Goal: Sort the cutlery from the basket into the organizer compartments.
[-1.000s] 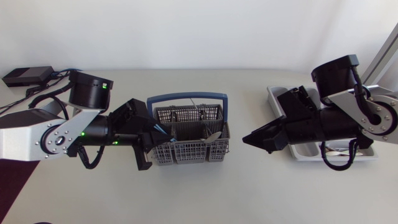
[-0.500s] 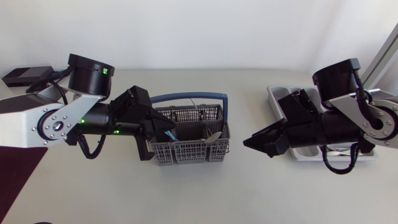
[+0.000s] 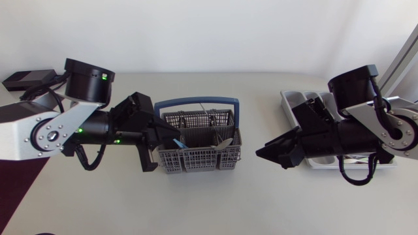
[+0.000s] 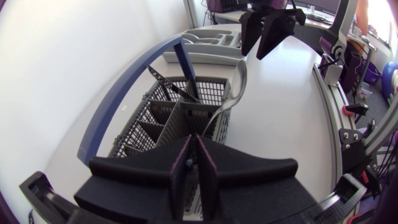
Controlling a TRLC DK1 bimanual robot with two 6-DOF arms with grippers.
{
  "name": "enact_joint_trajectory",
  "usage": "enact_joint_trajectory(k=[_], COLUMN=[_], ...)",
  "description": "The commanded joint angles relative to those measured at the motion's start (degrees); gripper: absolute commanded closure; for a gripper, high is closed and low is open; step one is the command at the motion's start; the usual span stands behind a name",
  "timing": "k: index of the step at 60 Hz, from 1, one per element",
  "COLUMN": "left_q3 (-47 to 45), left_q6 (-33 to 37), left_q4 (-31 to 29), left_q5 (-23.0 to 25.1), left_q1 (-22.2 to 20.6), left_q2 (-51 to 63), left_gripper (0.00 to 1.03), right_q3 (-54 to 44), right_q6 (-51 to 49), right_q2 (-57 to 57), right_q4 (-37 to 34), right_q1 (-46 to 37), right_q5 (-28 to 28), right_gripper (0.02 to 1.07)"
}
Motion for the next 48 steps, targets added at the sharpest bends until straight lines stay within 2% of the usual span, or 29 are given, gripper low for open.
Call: enact_joint_trajectory(k=[1,29,42,48], left_q3=[-3.1,-7.5,-7.4,-7.3], left_q6=[1.5,1.9,1.5,1.4], left_q4=[0.0,4.5,5.2,5.5], left_q5=[-0.1,0.0,0.0,0.0], left_q1=[1.2,2.3,1.0,0.4], left_q2=[-2.4,-1.5,-0.3,0.2], left_gripper=[0.88,0.87,0.88,0.93], right_q3=[-1.4,-1.1,-1.1,-1.3], right_q6=[-0.7,-0.3,-0.1,-0.1], right_q2=[-0.4,-0.4,-0.2,-0.1], right_q4=[-0.4,-0.4,-0.3,-0.1], right_q1=[0.5,2.3,2.8,2.8], right_q5=[-0.1,0.4,0.5,0.5], right_gripper=[0.47,0.47,0.47,0.47])
